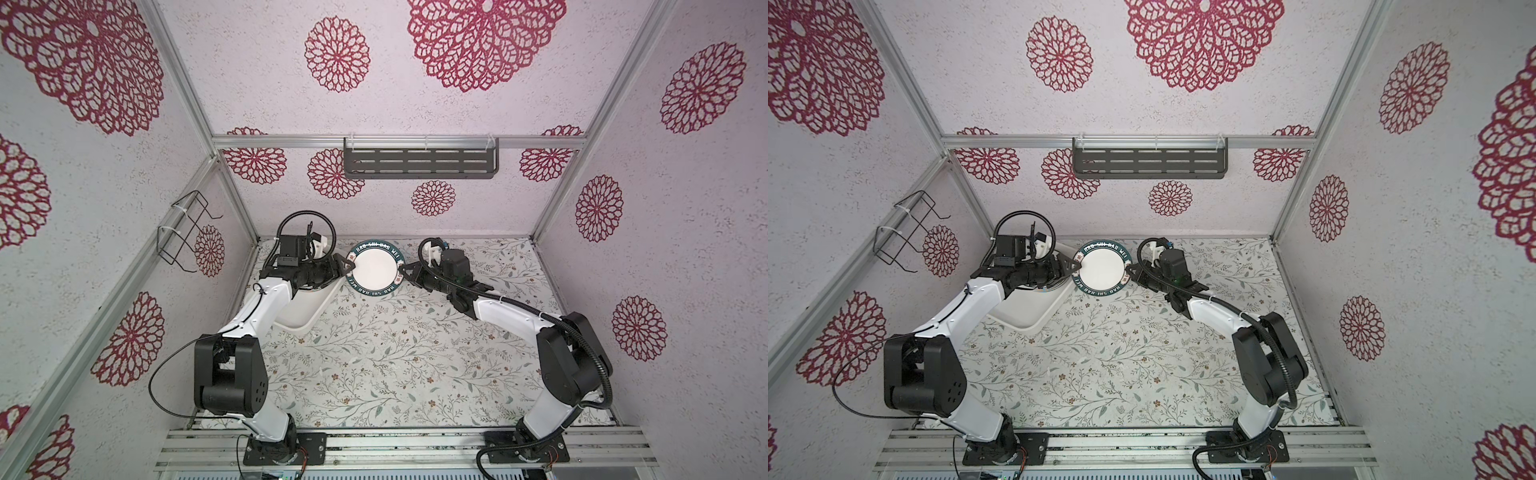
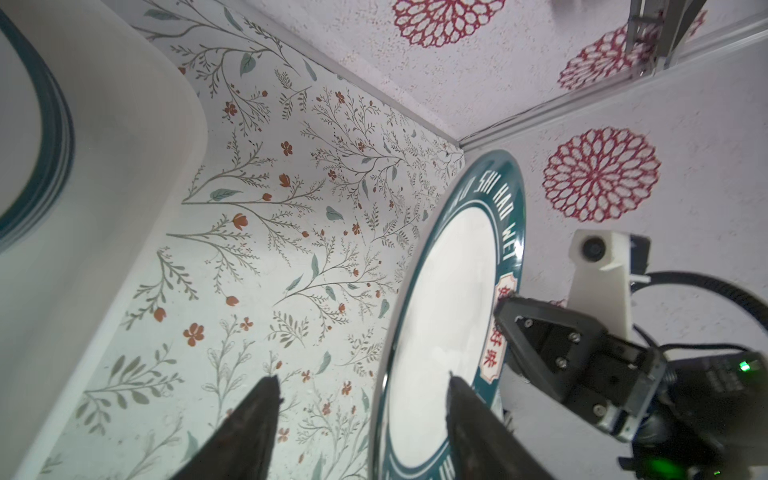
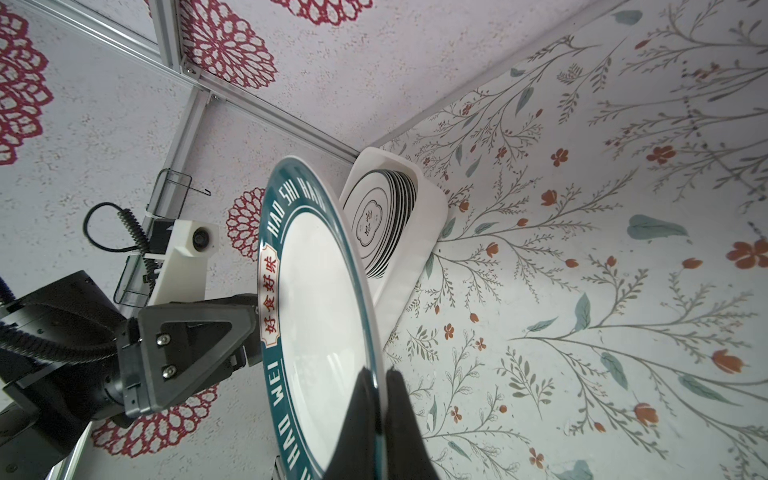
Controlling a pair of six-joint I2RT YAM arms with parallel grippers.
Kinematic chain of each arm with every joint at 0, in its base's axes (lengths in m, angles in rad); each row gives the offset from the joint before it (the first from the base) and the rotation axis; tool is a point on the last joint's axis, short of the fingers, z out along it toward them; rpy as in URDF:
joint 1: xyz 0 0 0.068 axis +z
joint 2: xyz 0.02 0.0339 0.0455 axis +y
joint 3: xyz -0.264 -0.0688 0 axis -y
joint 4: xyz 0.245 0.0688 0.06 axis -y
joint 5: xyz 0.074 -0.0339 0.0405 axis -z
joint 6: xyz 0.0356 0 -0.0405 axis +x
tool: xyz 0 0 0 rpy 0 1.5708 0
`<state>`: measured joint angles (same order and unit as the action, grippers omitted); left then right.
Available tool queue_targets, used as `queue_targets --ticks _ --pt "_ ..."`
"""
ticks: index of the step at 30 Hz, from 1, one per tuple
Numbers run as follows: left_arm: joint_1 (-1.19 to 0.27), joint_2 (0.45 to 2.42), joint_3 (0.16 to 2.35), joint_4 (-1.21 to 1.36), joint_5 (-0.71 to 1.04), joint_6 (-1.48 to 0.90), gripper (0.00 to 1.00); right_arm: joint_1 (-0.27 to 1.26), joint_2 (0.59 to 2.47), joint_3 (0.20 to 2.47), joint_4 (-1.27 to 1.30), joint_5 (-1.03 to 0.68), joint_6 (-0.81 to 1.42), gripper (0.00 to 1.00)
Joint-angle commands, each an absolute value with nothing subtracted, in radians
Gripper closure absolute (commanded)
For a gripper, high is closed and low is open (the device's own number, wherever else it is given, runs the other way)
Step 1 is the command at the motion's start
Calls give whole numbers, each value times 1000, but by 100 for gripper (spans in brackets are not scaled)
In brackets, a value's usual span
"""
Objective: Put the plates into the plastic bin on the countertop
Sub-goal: 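Grasp the green-rimmed plate's lower edge with the left gripper beside the right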
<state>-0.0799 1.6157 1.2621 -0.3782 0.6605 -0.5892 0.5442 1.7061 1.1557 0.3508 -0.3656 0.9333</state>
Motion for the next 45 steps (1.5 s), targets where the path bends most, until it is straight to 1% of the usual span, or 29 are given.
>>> queue_targets --ticks 1,3,4,8,9,11,17,24,27,28,29,30,34,36,37,38,42,45 --pt "-74 1620 1279 -348 678 -586 49 545 1683 1181 477 -394 965 100" --pt "-72 1626 1280 -346 689 -588 54 545 1684 1180 495 -408 974 100" --pt "-72 1629 1280 -345 692 -592 59 545 1686 1181 500 -412 975 100" --pt "-69 1632 1278 -336 704 -599 66 545 1696 1185 509 -427 976 100" --pt "-70 1631 1277 -334 706 -598 69 546 1703 1190 506 -431 978 100" --pt "-70 1629 1274 -327 712 -603 80 547 1720 1200 510 -442 983 100" --pt "-70 1622 1269 -315 720 -608 99 546 1748 1214 538 -453 1004 100" --pt "-68 1620 1266 -304 732 -613 100 547 1751 1201 530 -443 1001 100" --pt "-67 1618 1264 -300 734 -614 100 547 1755 1204 516 -441 993 89" --pt "-67 1619 1264 -298 735 -613 100 546 1756 1204 517 -439 992 83" --pt "-66 1621 1263 -297 737 -612 100 546 1759 1204 517 -437 992 69" --pt "-64 1620 1263 -297 739 -612 100 545 1762 1203 517 -434 992 60" --pt "-62 1617 1264 -299 740 -613 100 545 1775 1201 521 -418 993 29" --pt "-60 1612 1264 -298 739 -615 100 545 1779 1200 520 -410 992 17" --pt "-59 1611 1262 -297 741 -614 100 545 1781 1200 518 -408 987 8" --pt "-58 1608 1262 -298 740 -614 100 545 1780 1201 513 -408 983 1" --pt "-57 1605 1262 -296 738 -614 100 546 1771 1185 509 -394 972 1" --pt "-54 1606 1261 -294 739 -616 100 545 1751 1171 477 -351 953 1"
